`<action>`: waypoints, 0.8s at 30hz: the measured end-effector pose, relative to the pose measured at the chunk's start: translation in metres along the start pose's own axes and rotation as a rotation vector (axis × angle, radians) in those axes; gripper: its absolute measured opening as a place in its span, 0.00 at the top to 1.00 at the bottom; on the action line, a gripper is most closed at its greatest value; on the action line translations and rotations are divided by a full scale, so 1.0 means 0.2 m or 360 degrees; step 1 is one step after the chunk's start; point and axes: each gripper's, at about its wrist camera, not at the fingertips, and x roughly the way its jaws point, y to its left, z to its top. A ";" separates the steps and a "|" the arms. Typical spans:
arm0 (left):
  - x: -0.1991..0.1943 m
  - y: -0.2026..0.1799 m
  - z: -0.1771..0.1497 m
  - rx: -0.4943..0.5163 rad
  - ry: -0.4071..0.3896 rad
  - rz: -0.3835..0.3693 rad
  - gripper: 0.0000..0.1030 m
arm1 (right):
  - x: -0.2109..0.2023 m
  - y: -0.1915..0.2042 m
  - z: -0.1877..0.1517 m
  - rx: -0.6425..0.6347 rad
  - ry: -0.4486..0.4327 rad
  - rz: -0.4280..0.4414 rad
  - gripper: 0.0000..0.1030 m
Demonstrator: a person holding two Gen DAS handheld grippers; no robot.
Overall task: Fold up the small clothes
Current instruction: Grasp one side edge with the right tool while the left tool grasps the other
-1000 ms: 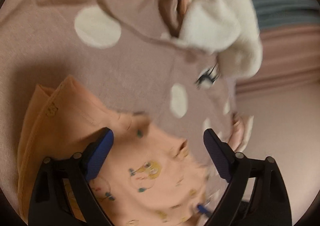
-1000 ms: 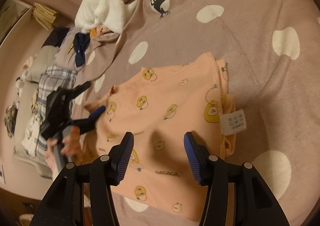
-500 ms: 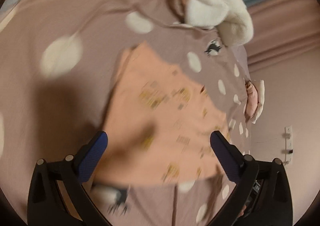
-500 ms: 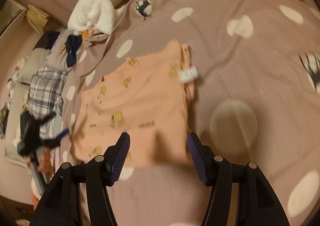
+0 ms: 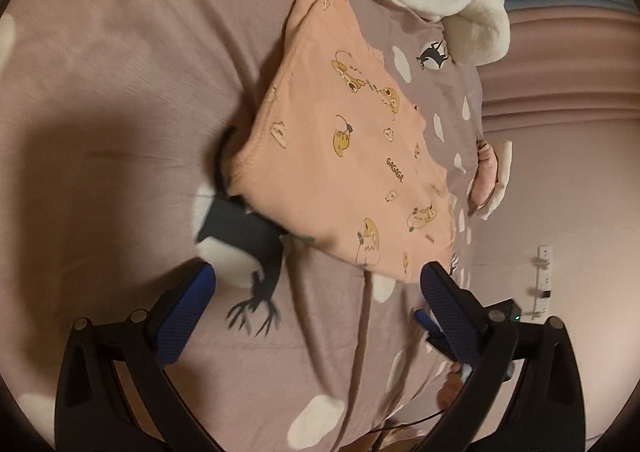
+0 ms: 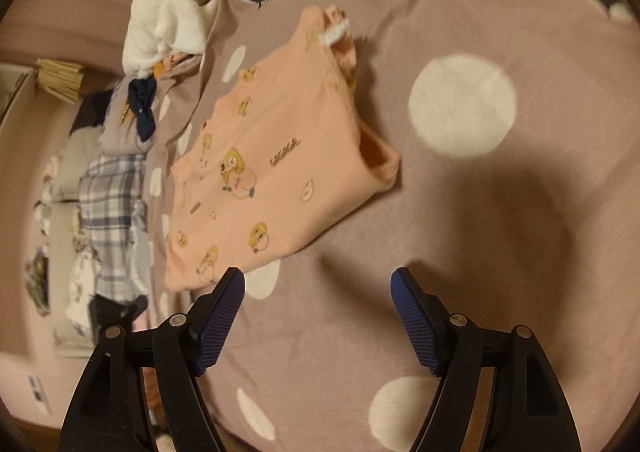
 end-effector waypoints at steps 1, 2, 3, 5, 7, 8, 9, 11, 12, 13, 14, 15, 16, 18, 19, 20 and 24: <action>0.02 0.00 0.01 -0.0009 -0.0006 -0.0005 0.01 | 0.02 -0.01 0.00 0.0010 0.0023 0.0021 0.26; 0.05 -0.01 0.03 -0.0020 -0.0025 -0.0016 0.01 | 0.04 -0.01 0.00 0.0015 0.0044 0.0024 0.26; 0.05 -0.02 0.04 -0.0026 -0.0037 -0.0029 0.01 | 0.07 -0.01 0.02 0.0018 0.0065 0.0023 0.26; 0.09 -0.04 0.09 -0.0032 -0.0073 -0.0078 0.00 | 0.10 -0.01 0.03 0.0017 0.0069 0.0035 0.26; 0.13 -0.05 0.14 -0.0041 -0.0087 -0.0131 0.00 | 0.13 -0.03 0.06 0.0038 0.0059 0.0087 0.26; 0.14 -0.05 0.16 -0.0052 -0.0096 -0.0157 0.00 | 0.15 -0.04 0.08 0.0060 0.0043 0.0140 0.25; 0.15 -0.05 0.17 -0.0064 -0.0110 -0.0184 0.00 | 0.15 -0.05 0.10 0.0079 0.0033 0.0181 0.22; 0.18 -0.06 0.22 -0.0082 -0.0128 -0.0226 0.00 | 0.18 -0.08 0.14 0.0153 0.0008 0.0306 0.18; 0.19 -0.06 0.24 -0.0087 -0.0139 -0.0249 0.00 | 0.19 -0.09 0.16 0.0186 0.0000 0.0356 0.18; 0.20 -0.06 0.25 -0.0097 -0.0160 -0.0268 0.00 | 0.20 -0.10 0.19 0.0201 -0.0001 0.0389 0.18; 0.20 -0.07 0.26 -0.0098 -0.0190 -0.0287 0.00 | 0.21 -0.09 0.20 0.0199 -0.0001 0.0396 0.18; 0.21 -0.07 0.26 -0.0087 -0.0210 -0.0295 0.01 | 0.22 -0.07 0.22 0.0179 -0.0008 0.0394 0.18; 0.22 -0.08 0.26 -0.0050 -0.0225 -0.0298 0.01 | 0.23 -0.05 0.23 0.0155 -0.0018 0.0382 0.18; 0.24 -0.12 0.25 0.0044 -0.0231 -0.0251 0.02 | 0.25 0.00 0.24 0.0081 -0.0065 0.0337 0.18; 0.26 -0.14 0.25 0.0100 -0.0237 -0.0223 0.02 | 0.25 0.01 0.25 0.0058 -0.0091 0.0327 0.18; 0.27 -0.16 0.25 0.0154 -0.0246 -0.0197 0.02 | 0.26 0.02 0.25 0.0040 -0.0117 0.0317 0.18; 0.30 -0.14 0.26 0.0126 -0.0283 -0.0213 0.04 | 0.29 0.05 0.28 -0.0009 -0.0172 0.0265 0.22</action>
